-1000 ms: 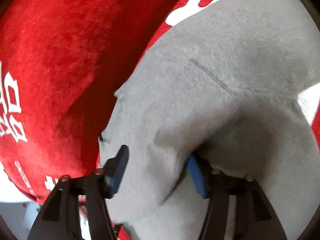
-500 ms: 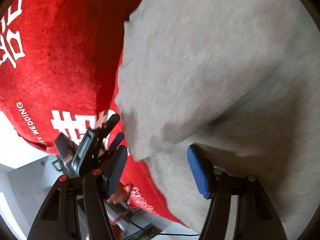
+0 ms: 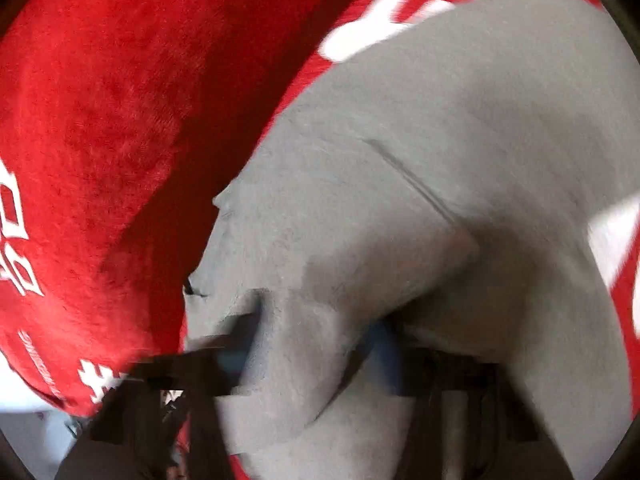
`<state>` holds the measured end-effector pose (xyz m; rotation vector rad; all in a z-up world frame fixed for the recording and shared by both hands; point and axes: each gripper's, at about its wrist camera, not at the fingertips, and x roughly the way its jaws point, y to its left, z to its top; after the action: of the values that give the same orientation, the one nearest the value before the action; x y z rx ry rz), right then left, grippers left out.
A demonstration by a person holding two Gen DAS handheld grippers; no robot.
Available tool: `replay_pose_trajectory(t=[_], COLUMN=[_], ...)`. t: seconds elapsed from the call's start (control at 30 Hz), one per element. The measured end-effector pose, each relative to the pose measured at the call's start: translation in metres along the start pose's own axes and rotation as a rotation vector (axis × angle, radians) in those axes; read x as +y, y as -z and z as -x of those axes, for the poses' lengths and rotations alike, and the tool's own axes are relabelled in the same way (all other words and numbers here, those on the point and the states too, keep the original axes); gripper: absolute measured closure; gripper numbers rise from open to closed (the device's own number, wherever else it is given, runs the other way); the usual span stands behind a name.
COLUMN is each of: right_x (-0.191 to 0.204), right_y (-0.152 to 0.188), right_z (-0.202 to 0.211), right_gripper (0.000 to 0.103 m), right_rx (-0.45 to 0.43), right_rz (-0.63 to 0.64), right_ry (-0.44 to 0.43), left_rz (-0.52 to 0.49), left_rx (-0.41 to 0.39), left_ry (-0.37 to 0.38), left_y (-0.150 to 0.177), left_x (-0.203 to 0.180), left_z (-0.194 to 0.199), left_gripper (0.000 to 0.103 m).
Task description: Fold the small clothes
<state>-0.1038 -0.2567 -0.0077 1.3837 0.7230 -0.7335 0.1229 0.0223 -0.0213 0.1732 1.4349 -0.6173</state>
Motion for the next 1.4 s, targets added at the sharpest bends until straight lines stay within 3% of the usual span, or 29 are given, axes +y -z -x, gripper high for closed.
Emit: replay_pose_trajectory(t=[0.13,0.2,0.27,0.37,0.43,0.53,0.57,0.67,0.83,0.93,1.03,1.07,1.13,1.2,1.33,1.4], right_x=[0.047,0.057,0.043,-0.002,-0.022,-0.027,-0.025,-0.008,0.035,0.048,0.053,0.053,0.054,0.050,0.051,0.047], right_y=[-0.004,-0.007,-0.015,-0.024,-0.019,-0.009,-0.002,0.029,0.107,0.137,0.153,0.155,0.160,0.162,0.181,0.182], right_z=[0.013,0.017,0.008,-0.002,0.001,0.016,0.019,0.015,-0.048,-0.080,-0.107,-0.108,-0.109,-0.102,-0.115,-0.115], right_gripper=[0.096,0.096,0.096,0.095,0.096,0.083,0.074,0.069,0.064,0.064,0.062,0.064,0.097,0.096,0.096,0.095], right_rx=[-0.028,-0.053,-0.048,0.005,0.002,-0.016,-0.005,0.111,0.401,0.478,0.496,0.497,0.498,0.494,0.500,0.499], right_rz=[0.256,0.346,0.318,0.176,0.099,0.092,0.101,0.157,0.193,0.136,0.091,0.081,0.075,0.092,0.157,0.150], right_ry=[-0.053,-0.038,0.005,0.066,0.062,0.112,0.110,-0.015,-0.221,-0.283,-0.316,-0.322,-0.347,-0.360,-0.261,-0.272], left_rz=[0.013,0.031,0.071,0.078,0.070,0.063,0.056,0.026,0.026,0.034,0.039,0.040,0.045,0.052,0.043,0.036], left_rx=[-0.083,-0.094,-0.061,-0.052,-0.058,-0.050,-0.057,-0.083,-0.092,-0.092,-0.090,-0.091,-0.095,-0.103,-0.086,-0.051], left_ry=[0.078,0.080,0.080,0.081,0.068,0.065,0.048,0.007,-0.026,-0.049,-0.070,-0.078,-0.089,-0.104,-0.131,-0.141], left_y=[0.002,0.003,0.004,0.003,0.007,-0.001,-0.003,0.002,0.008,0.017,0.029,0.033,0.042,0.047,0.055,0.058], left_x=[0.009,0.020,0.033,0.033,0.026,0.021,0.020,0.029,0.046,0.063,0.072,0.076,0.083,0.090,0.092,0.086], left_z=[0.021,0.022,0.012,0.001,0.000,0.001,0.006,0.023,0.042,0.054,0.061,0.063,0.064,0.070,0.065,0.055], left_gripper=[0.092,0.094,0.094,0.094,0.094,0.094,0.094,0.094,0.094,0.094,0.094,0.094,0.094,0.094,0.094,0.094])
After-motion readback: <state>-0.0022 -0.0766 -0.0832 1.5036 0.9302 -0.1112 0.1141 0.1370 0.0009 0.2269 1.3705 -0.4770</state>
